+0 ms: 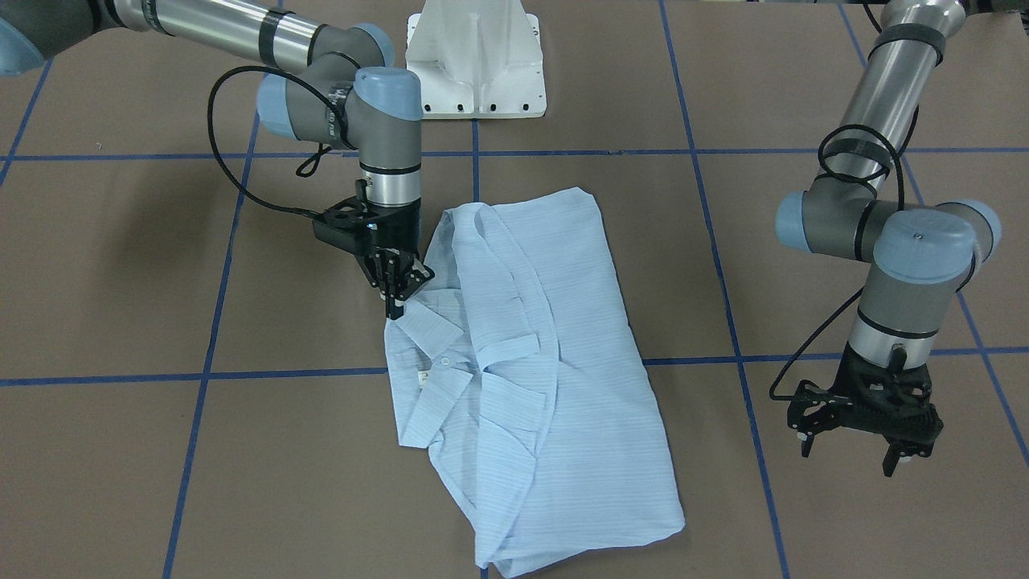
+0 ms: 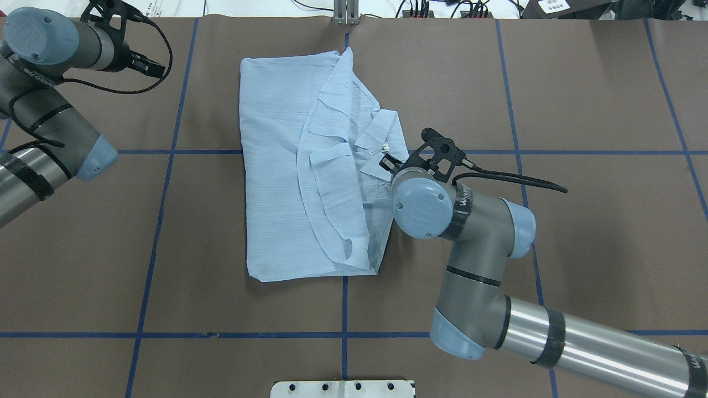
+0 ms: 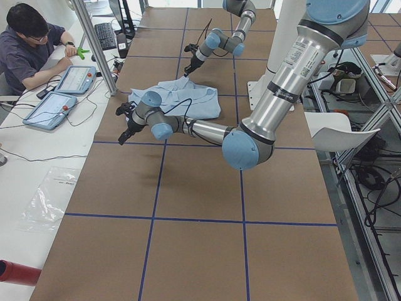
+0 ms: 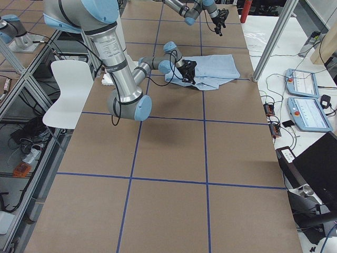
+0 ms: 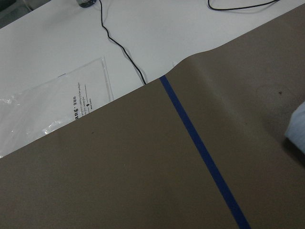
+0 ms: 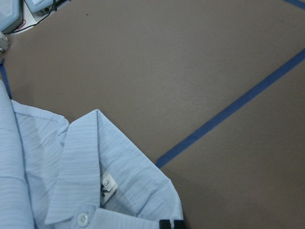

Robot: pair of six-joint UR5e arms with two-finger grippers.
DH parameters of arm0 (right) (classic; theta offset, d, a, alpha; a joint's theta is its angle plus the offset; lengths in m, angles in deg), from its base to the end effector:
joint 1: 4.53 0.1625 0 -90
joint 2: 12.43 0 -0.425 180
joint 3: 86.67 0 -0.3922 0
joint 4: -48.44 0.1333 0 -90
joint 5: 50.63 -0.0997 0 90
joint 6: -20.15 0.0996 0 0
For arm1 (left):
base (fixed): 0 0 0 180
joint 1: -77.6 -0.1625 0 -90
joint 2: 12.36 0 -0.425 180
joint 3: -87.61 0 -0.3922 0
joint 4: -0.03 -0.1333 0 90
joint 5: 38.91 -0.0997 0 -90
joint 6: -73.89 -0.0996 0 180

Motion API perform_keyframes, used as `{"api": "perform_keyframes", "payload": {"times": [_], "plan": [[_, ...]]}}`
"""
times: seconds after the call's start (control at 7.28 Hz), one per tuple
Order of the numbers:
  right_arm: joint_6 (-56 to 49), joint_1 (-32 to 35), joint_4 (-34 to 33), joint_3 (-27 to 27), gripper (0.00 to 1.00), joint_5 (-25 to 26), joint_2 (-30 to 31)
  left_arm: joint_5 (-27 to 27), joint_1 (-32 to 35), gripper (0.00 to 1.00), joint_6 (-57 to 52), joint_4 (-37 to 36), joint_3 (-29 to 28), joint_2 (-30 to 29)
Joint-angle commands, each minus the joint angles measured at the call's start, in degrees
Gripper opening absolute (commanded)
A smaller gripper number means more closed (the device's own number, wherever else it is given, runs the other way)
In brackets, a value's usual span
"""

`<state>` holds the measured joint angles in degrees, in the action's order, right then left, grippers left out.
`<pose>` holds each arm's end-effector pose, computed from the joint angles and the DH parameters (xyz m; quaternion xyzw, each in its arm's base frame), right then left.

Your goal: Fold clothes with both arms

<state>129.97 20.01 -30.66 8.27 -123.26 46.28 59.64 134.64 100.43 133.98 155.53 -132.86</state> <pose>-0.5459 -0.4285 0.2855 0.1546 -0.3892 0.3980 0.8163 0.3046 -0.6875 0.4524 0.3489 0.2764 0.0830 0.8916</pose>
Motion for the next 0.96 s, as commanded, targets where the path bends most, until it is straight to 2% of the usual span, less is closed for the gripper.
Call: {"api": "perform_keyframes", "payload": {"times": [0.0,0.14,0.27,0.41,0.55,0.69,0.82], "plan": [[-2.39,-0.37,-0.52,3.41,0.99,0.29,4.3,0.67,0.0,1.0,0.0,0.0,0.1,0.0],[-6.77,0.06,-1.57,5.24,1.0,0.47,4.13,0.76,0.0,1.0,0.0,0.0,0.19,0.0],[-13.25,2.07,-5.41,8.21,1.0,-1.1,3.61,1.02,0.0,1.0,0.0,0.0,0.54,0.0],[-17.93,5.31,-9.8,8.94,1.0,-7.21,0.82,3.72,0.0,1.0,0.09,0.0,0.72,0.0],[-21.28,6.73,-13.06,7.73,1.0,-9.62,-3.65,4.27,0.0,1.0,0.09,0.0,0.89,0.09],[-22.44,6.66,-13.61,2.41,1.0,-9.73,-9.52,4.36,0.0,1.0,0.09,0.0,0.9,0.09],[-22.8,6.66,-13.62,-9.04,1.0,-9.82,-18.63,4.37,0.0,1.0,0.09,0.0,0.9,0.18]]}}
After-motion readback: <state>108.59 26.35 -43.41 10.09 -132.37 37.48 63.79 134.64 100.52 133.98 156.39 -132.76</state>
